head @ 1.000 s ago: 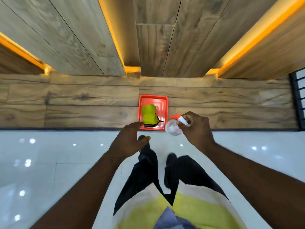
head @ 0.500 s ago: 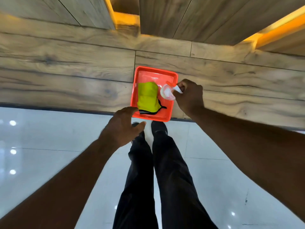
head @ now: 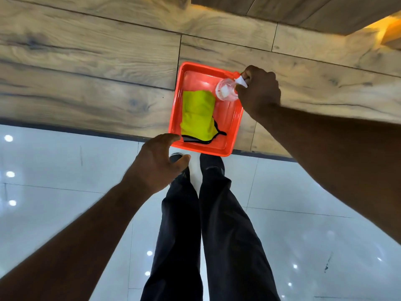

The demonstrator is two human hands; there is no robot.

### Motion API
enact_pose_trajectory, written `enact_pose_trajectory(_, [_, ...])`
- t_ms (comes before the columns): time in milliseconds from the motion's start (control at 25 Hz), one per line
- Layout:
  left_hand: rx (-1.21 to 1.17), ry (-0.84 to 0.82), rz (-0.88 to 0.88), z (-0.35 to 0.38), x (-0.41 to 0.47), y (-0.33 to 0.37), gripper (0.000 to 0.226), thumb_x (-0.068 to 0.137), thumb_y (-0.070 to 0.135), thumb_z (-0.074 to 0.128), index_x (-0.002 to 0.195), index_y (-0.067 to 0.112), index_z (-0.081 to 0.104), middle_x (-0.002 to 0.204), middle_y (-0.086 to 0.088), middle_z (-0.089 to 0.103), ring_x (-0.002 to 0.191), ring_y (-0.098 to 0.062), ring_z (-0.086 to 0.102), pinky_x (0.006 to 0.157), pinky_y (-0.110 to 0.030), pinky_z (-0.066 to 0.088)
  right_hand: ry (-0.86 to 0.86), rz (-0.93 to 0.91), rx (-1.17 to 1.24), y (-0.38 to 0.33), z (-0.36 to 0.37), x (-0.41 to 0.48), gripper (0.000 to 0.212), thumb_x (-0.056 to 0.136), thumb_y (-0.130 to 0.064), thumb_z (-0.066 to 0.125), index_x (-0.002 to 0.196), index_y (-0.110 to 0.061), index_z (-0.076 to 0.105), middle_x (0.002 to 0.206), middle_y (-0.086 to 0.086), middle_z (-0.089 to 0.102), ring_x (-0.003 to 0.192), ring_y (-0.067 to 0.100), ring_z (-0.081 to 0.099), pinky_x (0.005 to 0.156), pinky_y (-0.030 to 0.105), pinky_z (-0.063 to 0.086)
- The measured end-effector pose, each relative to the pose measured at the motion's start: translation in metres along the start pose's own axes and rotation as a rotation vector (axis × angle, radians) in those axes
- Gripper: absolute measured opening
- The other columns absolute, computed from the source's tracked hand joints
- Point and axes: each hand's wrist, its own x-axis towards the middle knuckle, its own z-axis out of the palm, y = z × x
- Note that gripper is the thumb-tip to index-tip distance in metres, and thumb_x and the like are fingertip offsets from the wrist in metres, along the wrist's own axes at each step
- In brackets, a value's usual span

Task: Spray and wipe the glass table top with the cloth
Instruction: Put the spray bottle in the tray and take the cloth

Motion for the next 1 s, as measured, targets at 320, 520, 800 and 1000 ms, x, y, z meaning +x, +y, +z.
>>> enact_pose_trajectory(320, [-0.024, 0.047, 0.025, -0.002, 0.027, -0.020, 0.057, 0.093, 0.041, 0.073, 0.144, 0.019, 0.058, 0.146, -0.001, 0.060, 0.134, -0.018, 0.055, 0.106, -0.021, 0.033, 0.160, 0.310, 0.305, -0.009, 0.066, -0.069, 0.069, 0.080, -0.036, 0.091, 0.130, -0.006, 0.055, 0.137, 0.017, 0.052, 0.126, 0.036, 0.057, 0.103, 0.042, 0.047])
enact_pose_trajectory(520, [-0.215, 0.214, -0.028, 0.021, 0.040, -0.054, 0.045, 0.091, 0.034, 0.078, 0.133, 0.021, 0.067, 0.126, 0.006, 0.070, 0.113, -0.006, 0.065, 0.097, -0.021, 0.050, -0.392, 0.312, 0.241, 0.005, 0.165, -0.046, 0.102, 0.083, -0.053, 0.089, 0.156, -0.005, 0.037, 0.155, 0.018, 0.051, 0.142, 0.035, 0.052, 0.111, 0.041, 0.048])
enact_pose_trajectory(800, [-0.338, 0.208, -0.266, 0.026, -0.007, -0.086, 0.036, 0.091, 0.044, 0.076, 0.125, 0.034, 0.068, 0.113, 0.022, 0.066, 0.098, 0.012, 0.061, 0.072, 0.001, 0.044, -0.433, 0.491, 0.451, -0.018, 0.191, -0.002, 0.091, 0.076, -0.036, 0.094, 0.149, -0.005, 0.051, 0.142, 0.017, 0.064, 0.130, 0.039, 0.064, 0.103, 0.046, 0.057])
enact_pose_trajectory(1000, [-0.543, 0.304, -0.362, -0.031, -0.055, -0.023, 0.030, 0.091, 0.043, 0.076, 0.118, 0.028, 0.072, 0.110, 0.022, 0.071, 0.093, 0.014, 0.065, 0.078, -0.004, 0.050, -0.602, 0.483, 0.987, -0.074, 0.034, -0.097, 0.048, 0.088, -0.009, 0.078, 0.135, -0.010, 0.068, 0.127, 0.019, 0.076, 0.106, 0.036, 0.075, 0.087, 0.049, 0.065])
